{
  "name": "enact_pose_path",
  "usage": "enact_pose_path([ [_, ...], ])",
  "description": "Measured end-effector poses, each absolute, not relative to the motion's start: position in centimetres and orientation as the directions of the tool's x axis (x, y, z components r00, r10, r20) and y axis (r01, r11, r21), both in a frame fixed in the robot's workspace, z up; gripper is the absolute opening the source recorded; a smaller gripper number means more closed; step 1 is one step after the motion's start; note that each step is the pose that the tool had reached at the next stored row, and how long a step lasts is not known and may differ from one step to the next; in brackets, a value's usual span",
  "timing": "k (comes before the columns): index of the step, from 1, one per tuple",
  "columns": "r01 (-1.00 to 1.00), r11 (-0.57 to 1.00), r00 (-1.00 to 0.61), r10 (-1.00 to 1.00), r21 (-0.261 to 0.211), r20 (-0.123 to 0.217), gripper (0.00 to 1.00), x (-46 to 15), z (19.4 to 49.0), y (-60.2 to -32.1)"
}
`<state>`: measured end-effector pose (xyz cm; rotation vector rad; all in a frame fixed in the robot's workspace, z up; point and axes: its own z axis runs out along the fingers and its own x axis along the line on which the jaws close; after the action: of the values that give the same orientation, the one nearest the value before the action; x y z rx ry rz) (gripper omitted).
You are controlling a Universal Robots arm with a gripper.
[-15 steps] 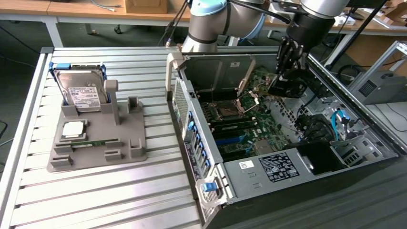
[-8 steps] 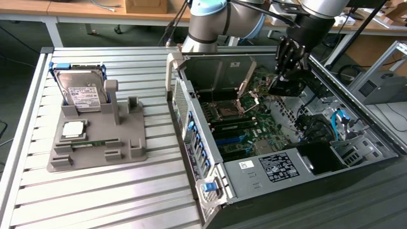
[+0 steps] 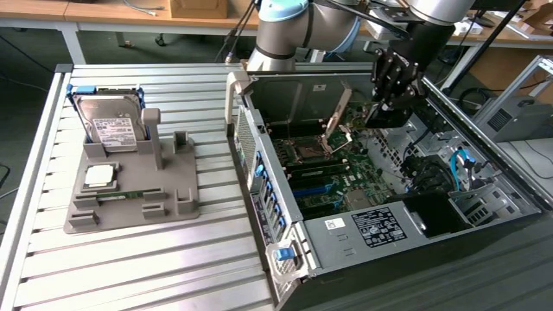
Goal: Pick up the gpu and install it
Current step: 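Insert the gpu into the slot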
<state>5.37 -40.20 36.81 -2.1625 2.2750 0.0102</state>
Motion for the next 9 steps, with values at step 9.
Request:
enact_pose_path([
  [9, -0.997, -0.08, 0.08, -0.997, 0.003, -0.007, 0.27, 5.37, 36.8, -40.2],
])
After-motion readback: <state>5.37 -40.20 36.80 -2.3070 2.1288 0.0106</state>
